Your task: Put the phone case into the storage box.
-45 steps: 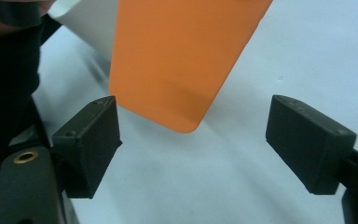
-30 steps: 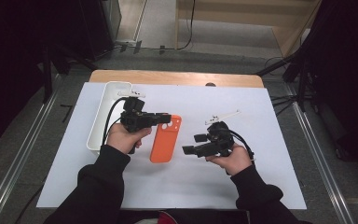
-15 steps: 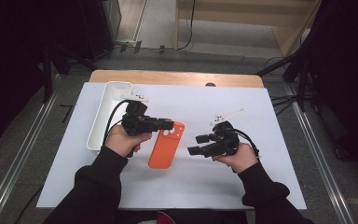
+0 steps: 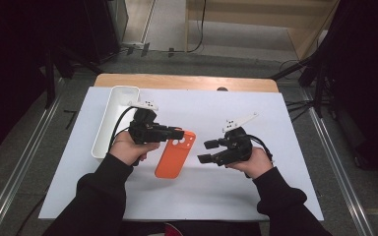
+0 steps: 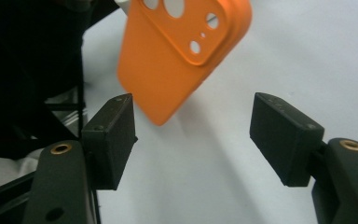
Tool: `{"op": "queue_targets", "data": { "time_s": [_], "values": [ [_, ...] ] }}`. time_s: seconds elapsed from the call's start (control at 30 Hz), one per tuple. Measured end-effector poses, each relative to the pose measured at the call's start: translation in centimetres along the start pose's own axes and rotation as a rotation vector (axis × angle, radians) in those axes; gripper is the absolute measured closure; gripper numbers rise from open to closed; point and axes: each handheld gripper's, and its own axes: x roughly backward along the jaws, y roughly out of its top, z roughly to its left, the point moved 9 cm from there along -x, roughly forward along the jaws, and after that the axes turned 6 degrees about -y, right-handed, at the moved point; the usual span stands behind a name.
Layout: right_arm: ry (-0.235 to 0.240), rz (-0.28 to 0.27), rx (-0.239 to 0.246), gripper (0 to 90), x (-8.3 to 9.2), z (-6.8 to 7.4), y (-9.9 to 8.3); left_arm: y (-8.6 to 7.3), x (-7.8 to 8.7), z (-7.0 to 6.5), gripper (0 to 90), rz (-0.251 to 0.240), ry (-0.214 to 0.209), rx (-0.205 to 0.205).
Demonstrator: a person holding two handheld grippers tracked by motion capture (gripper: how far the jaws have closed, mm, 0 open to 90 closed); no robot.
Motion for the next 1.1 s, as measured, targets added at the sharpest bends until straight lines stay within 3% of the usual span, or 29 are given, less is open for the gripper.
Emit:
{"op": "queue_targets", "data": {
  "time_s": [0.27,0.43,0.6,0.77,0.97,1.1],
  "values": [
    [0.043,0.035,0.016,27.7,0.4,0.3,0.5,0.2,-0.1,-0.6,75.8,0.011,-0.042,-0.008],
    [0.051,0.082,0.072,28.5,0.2,0.1,0.0,0.1,-0.4,-1.0,75.9,0.04,-0.062,-0.023],
    [0.074,0.101,0.076,31.2,0.2,-0.3,0.0,0.1,-0.7,-1.2,75.8,0.054,-0.07,-0.044],
    [0.089,0.1,0.081,33.0,0.6,-0.6,0.3,-0.3,-1.2,-1.4,75.9,0.092,-0.116,-0.09],
    [0.102,0.096,0.103,33.4,1.0,-0.5,0.4,-0.5,-1.8,-1.7,75.8,0.122,-0.131,-0.091],
    [0.097,0.078,0.157,33.2,0.9,-0.6,0.7,-0.4,-1.9,-1.9,75.8,0.124,-0.151,-0.104]
  ]
}}
